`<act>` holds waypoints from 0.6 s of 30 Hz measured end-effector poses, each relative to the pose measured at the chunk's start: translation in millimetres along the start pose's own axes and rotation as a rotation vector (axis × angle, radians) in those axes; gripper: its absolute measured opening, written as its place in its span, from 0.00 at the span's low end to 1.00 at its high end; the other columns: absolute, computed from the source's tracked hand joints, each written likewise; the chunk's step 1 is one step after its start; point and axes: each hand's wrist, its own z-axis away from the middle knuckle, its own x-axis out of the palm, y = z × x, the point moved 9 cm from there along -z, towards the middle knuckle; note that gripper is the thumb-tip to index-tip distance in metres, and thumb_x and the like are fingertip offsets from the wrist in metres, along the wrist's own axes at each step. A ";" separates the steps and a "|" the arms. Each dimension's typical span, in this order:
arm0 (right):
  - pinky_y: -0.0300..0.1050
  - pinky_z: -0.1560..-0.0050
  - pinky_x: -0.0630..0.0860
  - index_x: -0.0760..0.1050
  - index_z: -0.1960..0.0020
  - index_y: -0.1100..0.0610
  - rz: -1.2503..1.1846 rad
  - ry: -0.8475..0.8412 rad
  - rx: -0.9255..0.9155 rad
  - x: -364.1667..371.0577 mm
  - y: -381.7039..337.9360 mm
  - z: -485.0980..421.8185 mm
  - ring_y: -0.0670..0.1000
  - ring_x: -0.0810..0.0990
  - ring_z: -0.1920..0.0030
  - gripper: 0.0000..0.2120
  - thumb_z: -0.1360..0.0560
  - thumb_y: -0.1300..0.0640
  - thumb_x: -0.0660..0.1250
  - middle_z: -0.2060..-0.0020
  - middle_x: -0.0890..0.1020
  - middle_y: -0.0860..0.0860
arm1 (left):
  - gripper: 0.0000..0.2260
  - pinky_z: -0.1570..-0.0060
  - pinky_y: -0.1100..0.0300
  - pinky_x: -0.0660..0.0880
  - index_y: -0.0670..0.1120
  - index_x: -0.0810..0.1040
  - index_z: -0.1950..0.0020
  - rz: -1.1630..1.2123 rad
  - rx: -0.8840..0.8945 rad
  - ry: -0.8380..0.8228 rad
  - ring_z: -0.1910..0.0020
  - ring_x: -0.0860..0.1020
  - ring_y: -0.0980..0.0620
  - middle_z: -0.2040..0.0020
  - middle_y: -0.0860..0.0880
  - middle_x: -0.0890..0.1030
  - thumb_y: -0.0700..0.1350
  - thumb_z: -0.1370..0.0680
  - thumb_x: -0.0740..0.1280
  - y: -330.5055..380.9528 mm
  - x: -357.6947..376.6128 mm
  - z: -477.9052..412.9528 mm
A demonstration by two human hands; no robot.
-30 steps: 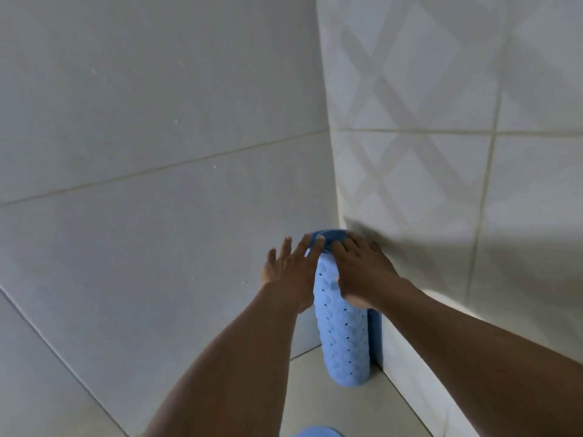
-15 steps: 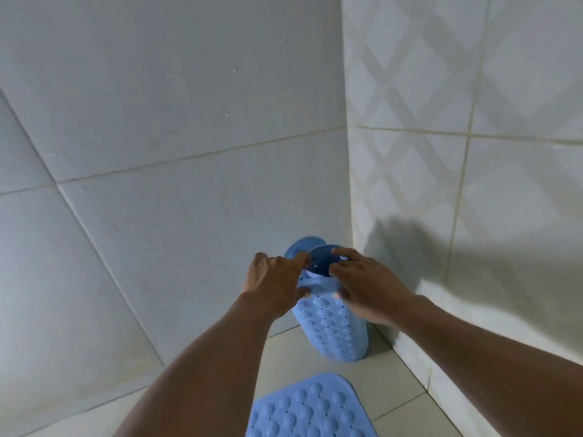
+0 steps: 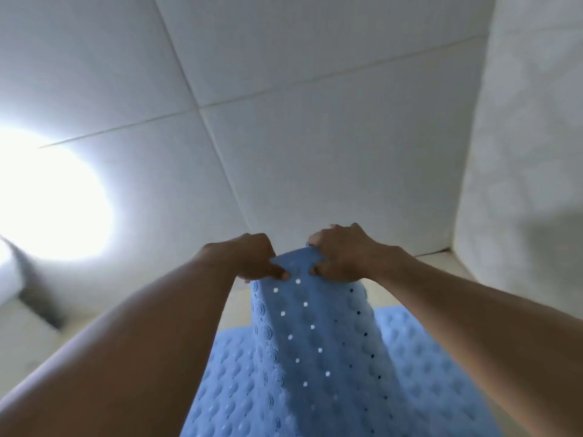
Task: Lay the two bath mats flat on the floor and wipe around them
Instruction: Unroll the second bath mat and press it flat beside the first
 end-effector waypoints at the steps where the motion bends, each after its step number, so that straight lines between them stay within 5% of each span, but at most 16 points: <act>1: 0.57 0.38 0.65 0.74 0.45 0.50 0.023 0.012 -0.034 11.3 -18.6 -11.7 0.56 0.76 0.37 0.13 0.25 0.44 0.65 0.42 0.80 0.51 | 0.22 0.47 0.53 0.77 0.47 0.85 0.49 0.019 -0.045 0.024 0.51 0.80 0.45 0.55 0.45 0.85 0.65 0.25 0.70 -23.1 10.6 4.6; 9: 0.59 0.34 0.61 0.74 0.46 0.51 0.165 -0.082 -0.204 70.5 -125.8 -79.0 0.54 0.73 0.36 0.10 0.22 0.46 0.63 0.45 0.80 0.53 | 0.11 0.49 0.52 0.76 0.59 0.79 0.52 0.155 -0.318 0.163 0.46 0.80 0.42 0.51 0.48 0.82 0.61 0.28 0.73 -150.7 89.7 46.5; 12: 0.58 0.38 0.62 0.73 0.49 0.51 0.214 0.015 -0.251 86.7 -144.2 -77.7 0.53 0.73 0.39 0.05 0.24 0.52 0.63 0.48 0.82 0.51 | 0.13 0.52 0.53 0.74 0.56 0.80 0.43 0.132 -0.338 0.172 0.45 0.80 0.43 0.45 0.49 0.82 0.58 0.25 0.71 -162.4 117.3 48.4; 18: 0.55 0.42 0.63 0.66 0.55 0.52 0.267 0.133 -0.206 82.9 -148.0 -51.6 0.54 0.73 0.42 0.06 0.25 0.58 0.64 0.51 0.81 0.49 | 0.08 0.58 0.54 0.69 0.54 0.79 0.44 0.209 -0.246 0.323 0.53 0.77 0.43 0.46 0.48 0.81 0.53 0.20 0.66 -148.9 140.5 45.1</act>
